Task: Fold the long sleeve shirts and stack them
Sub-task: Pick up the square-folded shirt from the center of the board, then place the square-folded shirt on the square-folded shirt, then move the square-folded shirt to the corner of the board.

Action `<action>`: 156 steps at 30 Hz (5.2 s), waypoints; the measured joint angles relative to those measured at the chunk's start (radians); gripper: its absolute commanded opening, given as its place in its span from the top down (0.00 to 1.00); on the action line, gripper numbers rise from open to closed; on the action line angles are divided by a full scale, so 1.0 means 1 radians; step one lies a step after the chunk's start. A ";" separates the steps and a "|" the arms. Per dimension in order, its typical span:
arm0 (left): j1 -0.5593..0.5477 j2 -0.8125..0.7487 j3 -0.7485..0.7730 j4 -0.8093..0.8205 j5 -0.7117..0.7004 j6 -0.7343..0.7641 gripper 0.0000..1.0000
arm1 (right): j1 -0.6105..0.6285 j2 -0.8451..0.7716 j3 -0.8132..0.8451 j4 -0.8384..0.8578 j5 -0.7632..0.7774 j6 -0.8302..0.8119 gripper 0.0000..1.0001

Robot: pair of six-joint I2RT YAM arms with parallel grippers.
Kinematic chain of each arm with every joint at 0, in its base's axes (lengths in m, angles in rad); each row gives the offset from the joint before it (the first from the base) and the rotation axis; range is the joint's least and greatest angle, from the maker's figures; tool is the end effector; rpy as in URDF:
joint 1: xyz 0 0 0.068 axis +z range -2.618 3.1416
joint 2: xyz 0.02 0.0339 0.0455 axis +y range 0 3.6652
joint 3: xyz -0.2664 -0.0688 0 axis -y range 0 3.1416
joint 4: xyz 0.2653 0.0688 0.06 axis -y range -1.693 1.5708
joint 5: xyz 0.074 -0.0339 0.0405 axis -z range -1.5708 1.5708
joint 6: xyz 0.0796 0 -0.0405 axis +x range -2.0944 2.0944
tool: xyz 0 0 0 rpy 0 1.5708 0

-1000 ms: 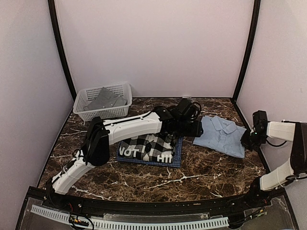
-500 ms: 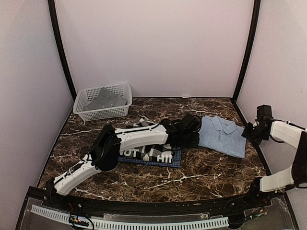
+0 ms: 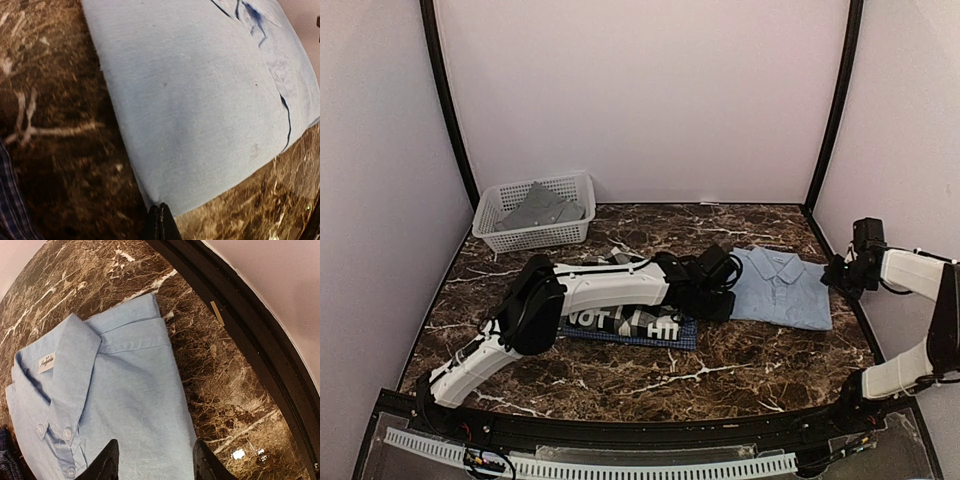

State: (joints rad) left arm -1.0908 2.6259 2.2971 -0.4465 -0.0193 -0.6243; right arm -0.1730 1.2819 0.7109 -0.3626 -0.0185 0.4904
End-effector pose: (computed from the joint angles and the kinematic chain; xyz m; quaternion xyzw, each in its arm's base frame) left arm 0.2932 -0.5598 0.1085 0.2095 0.8978 -0.2871 0.2602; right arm 0.2870 -0.0487 0.1525 0.3065 0.8988 0.0582 0.3079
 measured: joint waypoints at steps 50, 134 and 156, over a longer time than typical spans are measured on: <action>0.027 0.052 0.126 -0.091 -0.031 -0.011 0.61 | 0.082 0.244 -0.067 0.306 -0.068 -0.035 0.62; 0.479 -1.048 -1.125 -0.125 0.187 0.088 0.99 | 0.974 0.310 0.235 0.333 -0.116 0.378 0.83; 0.613 -1.179 -1.175 -0.077 0.063 0.052 0.58 | 1.138 0.169 0.345 0.095 0.067 0.205 0.77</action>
State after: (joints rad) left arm -0.4782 1.4471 1.1221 -0.5240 0.0437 -0.5724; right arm 0.9653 1.4506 1.0557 -0.2676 0.0486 0.6952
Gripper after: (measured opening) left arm 0.434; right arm 0.259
